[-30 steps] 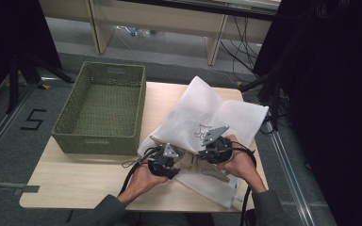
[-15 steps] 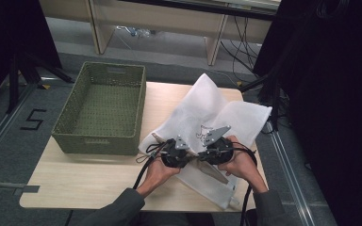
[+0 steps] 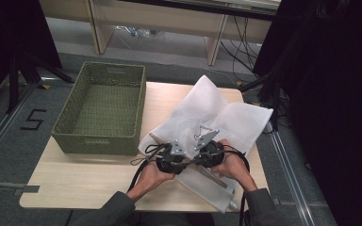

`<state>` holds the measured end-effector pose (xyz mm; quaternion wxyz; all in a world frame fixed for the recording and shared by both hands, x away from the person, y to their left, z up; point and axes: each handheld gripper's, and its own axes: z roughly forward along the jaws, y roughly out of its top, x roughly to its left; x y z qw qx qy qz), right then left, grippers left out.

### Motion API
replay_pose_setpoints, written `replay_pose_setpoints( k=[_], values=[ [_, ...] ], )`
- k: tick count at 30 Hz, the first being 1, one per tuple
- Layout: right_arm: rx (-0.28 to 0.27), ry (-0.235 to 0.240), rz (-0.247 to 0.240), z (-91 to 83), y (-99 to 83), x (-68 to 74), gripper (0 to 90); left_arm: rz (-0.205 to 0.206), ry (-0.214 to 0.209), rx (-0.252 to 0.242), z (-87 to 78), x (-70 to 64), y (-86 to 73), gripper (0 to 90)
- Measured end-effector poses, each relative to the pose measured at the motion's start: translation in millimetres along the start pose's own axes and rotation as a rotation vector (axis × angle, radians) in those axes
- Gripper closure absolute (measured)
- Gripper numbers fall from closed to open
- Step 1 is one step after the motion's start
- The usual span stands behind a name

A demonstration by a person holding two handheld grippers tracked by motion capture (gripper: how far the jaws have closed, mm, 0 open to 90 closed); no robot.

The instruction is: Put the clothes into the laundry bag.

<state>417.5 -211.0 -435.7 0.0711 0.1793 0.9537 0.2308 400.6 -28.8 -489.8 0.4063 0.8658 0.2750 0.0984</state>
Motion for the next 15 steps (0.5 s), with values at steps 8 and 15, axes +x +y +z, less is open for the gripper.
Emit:
replay_pose_setpoints(
  k=[8,15],
  values=[
    [0.027,-0.004,0.007,8.0,-3.8,-2.5,87.6,0.003,-0.06,-0.03,-27.3,0.5,-1.4,56.7],
    [0.053,-0.011,0.003,12.5,-3.0,-3.1,87.7,-0.024,0.005,0.06,-39.1,27.4,-13.8,79.5]
  ],
)
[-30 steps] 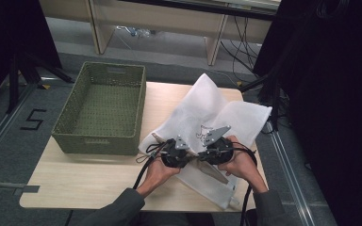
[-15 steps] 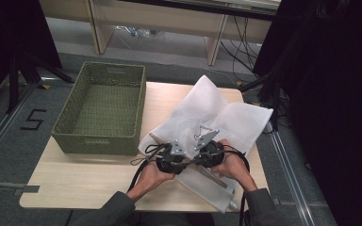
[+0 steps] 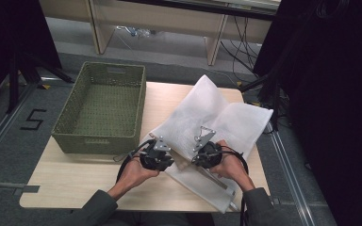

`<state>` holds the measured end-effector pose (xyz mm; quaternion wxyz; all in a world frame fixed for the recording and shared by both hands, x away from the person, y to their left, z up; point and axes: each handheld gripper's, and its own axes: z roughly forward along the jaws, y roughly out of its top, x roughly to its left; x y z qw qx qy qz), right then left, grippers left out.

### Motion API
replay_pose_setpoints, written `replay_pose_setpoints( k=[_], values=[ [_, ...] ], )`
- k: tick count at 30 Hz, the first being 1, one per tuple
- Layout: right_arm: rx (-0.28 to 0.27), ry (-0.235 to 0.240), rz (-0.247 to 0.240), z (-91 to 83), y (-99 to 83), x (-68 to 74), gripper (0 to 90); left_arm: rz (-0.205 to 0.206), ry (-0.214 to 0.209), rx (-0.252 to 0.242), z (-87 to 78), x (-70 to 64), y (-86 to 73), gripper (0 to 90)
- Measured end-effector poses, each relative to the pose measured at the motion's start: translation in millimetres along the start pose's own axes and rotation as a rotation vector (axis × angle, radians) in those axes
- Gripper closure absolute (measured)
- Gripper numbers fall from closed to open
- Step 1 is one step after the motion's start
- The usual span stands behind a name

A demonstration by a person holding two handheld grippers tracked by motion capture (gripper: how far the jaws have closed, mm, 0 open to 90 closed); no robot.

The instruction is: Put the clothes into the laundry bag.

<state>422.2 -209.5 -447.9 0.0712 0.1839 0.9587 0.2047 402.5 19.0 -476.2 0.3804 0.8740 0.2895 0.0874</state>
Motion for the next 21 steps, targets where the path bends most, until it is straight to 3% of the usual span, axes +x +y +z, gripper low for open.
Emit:
replay_pose_setpoints(
  k=[5,7,9,11,15,21],
  values=[
    [0.006,-0.002,0.003,1.2,0.0,0.2,87.7,-0.012,0.011,0.038,13.8,8.7,-4.0,84.2],
    [0.011,-0.002,0.003,1.9,0.2,0.2,87.7,-0.003,0.005,0.064,20.4,9.2,-4.7,85.4],
    [0.015,-0.004,0.0,2.9,0.1,-0.3,87.7,0.034,0.001,0.103,27.8,5.3,-7.9,86.2],
    [0.025,-0.009,0.016,4.1,-0.3,-0.5,87.7,0.017,-0.011,0.109,27.3,3.6,-8.4,87.5],
    [0.043,-0.012,-0.001,9.6,0.2,-2.8,87.7,0.04,0.011,0.134,22.9,-2.9,-10.8,88.9],
    [0.068,-0.017,-0.008,17.2,1.1,-4.7,87.9,0.037,0.007,0.142,12.3,-20.5,-21.8,89.3]
  ],
)
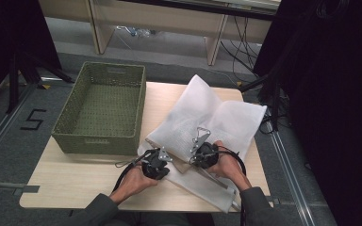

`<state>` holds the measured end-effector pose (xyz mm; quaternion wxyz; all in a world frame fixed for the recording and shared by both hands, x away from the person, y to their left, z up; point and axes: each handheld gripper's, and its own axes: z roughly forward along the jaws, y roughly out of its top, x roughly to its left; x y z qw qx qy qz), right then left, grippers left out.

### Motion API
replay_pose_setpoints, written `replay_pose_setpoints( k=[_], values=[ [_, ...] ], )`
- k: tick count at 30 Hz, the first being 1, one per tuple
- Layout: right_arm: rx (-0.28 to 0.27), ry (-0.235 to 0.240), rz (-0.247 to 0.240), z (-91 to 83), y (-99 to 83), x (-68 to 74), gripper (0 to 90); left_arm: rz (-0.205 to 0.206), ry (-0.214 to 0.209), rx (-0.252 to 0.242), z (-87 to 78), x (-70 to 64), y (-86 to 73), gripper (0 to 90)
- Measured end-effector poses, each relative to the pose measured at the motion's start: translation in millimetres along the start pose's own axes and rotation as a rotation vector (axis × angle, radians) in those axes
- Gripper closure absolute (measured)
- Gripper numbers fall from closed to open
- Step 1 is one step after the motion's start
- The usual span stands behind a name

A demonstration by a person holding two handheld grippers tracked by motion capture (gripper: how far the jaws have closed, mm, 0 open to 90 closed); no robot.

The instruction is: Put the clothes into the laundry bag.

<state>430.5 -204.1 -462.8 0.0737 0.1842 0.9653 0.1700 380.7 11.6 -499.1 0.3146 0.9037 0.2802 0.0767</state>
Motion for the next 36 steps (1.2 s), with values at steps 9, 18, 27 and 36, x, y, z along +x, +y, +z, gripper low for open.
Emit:
replay_pose_setpoints(
  k=[9,18,27,36],
  values=[
    [0.032,-0.032,0.01,10.3,4.8,-9.0,88.1,0.016,-0.029,0.0,-6.1,-22.7,-10.2,89.5],
    [0.036,-0.054,0.002,14.1,11.0,-19.6,88.2,0.006,-0.04,0.0,-7.5,-38.9,-12.9,89.5],
    [0.046,-0.092,0.005,20.6,19.6,-37.3,88.2,-0.004,-0.052,-0.003,-7.4,-42.3,-13.5,89.5],
    [0.006,-0.075,0.005,5.6,19.1,-34.7,88.1,-0.01,-0.018,-0.062,-13.3,-35.3,-4.0,78.7]
  ],
)
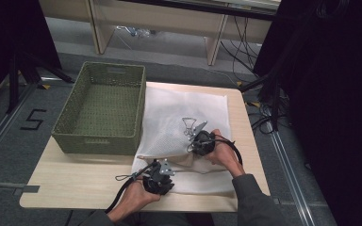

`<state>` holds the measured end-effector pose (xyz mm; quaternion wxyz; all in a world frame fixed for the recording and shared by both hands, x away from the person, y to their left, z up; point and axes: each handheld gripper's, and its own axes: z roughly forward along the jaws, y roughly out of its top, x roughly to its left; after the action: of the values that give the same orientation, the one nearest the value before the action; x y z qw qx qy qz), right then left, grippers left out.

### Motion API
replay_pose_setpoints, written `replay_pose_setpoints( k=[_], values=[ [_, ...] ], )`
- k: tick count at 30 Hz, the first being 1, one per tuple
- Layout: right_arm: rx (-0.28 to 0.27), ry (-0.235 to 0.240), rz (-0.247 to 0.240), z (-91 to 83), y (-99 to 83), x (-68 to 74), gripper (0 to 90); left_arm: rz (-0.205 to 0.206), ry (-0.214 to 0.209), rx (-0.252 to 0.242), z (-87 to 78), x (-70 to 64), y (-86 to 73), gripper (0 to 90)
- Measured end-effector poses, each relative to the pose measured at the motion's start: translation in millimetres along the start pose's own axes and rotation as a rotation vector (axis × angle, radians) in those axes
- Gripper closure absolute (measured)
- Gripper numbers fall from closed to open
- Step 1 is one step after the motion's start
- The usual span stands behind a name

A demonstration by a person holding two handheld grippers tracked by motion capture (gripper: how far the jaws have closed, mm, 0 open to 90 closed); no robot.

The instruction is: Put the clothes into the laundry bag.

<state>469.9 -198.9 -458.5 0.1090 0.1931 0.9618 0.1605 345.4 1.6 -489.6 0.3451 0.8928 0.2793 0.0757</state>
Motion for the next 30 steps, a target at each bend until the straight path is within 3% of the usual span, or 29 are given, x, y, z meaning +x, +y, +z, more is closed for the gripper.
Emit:
replay_pose_setpoints(
  k=[6,11,20,22,25,30],
  values=[
    [-0.031,0.029,0.007,-18.3,-1.1,9.1,88.2,-0.043,0.02,-0.06,5.2,11.3,23.6,78.1],
    [-0.074,0.045,0.001,-29.8,-3.1,11.0,88.2,-0.082,0.025,-0.049,24.3,22.9,31.4,77.0],
    [-0.08,0.052,0.01,-44.0,-3.4,16.6,88.2,-0.072,0.053,-0.053,45.3,24.2,39.2,70.7],
    [-0.086,0.055,0.003,-45.0,-3.3,16.9,88.2,-0.057,0.093,-0.051,48.6,25.4,41.2,78.6],
    [-0.087,0.06,0.006,-46.8,-3.5,16.6,88.3,-0.068,0.153,-0.059,52.8,30.7,44.3,88.3],
    [-0.095,0.072,0.013,-51.8,-2.8,19.3,88.3,-0.067,0.207,-0.091,54.4,34.2,50.4,89.5]
  ],
)
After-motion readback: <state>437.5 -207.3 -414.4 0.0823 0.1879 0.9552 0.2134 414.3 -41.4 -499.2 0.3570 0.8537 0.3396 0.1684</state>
